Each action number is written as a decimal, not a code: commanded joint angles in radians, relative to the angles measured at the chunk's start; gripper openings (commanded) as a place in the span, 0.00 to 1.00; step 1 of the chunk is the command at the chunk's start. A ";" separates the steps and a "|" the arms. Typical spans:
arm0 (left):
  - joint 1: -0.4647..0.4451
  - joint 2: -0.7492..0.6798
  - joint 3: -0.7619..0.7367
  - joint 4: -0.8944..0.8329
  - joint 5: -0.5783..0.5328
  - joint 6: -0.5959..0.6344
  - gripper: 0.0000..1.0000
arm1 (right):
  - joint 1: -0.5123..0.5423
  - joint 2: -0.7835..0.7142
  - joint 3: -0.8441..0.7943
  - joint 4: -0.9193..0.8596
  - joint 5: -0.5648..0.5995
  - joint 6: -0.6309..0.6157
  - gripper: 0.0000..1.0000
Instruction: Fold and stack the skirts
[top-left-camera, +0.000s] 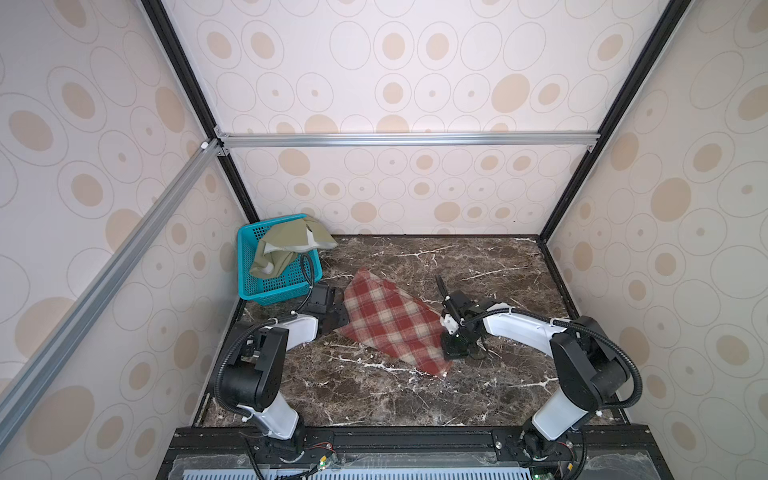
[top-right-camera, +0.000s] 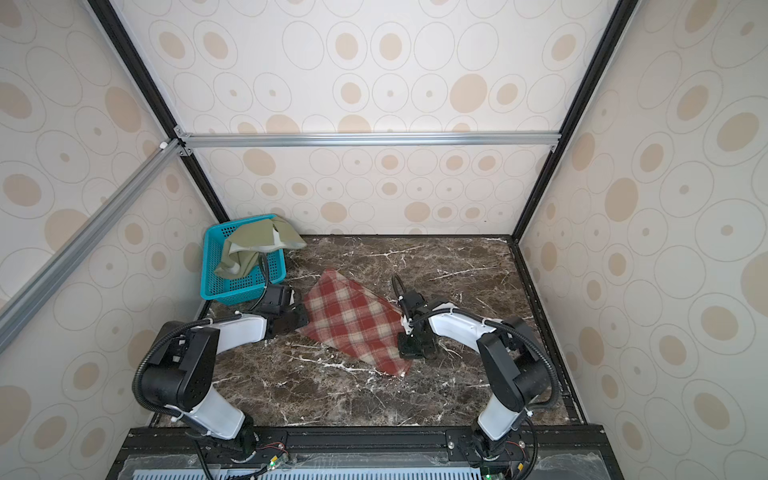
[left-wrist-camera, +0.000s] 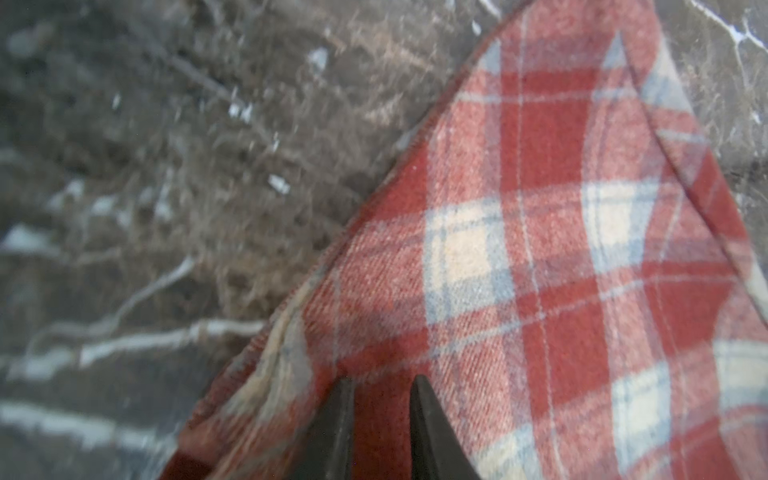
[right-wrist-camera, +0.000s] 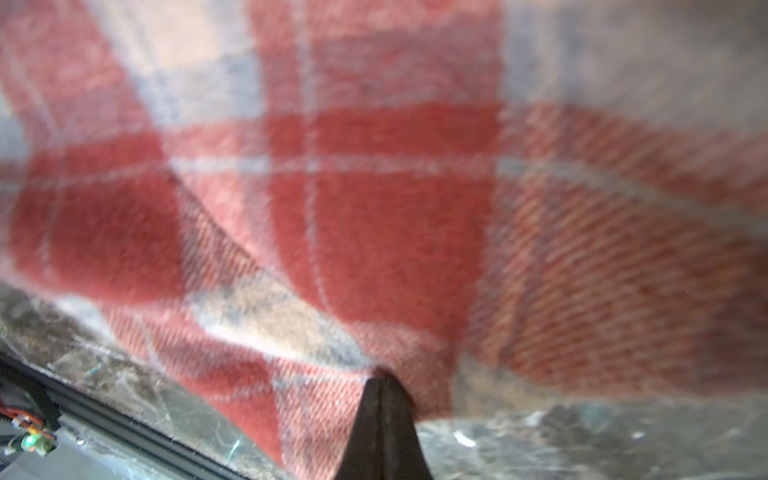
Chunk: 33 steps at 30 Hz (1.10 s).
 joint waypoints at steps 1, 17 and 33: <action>0.004 -0.077 -0.072 -0.077 -0.005 -0.051 0.25 | -0.014 0.046 0.049 -0.034 0.029 -0.059 0.00; -0.003 -0.202 -0.006 -0.036 0.030 0.005 0.31 | 0.040 -0.141 0.016 -0.037 -0.002 0.052 0.00; -0.004 -0.068 -0.048 0.049 0.052 -0.023 0.27 | 0.022 -0.039 -0.083 0.036 0.081 0.144 0.00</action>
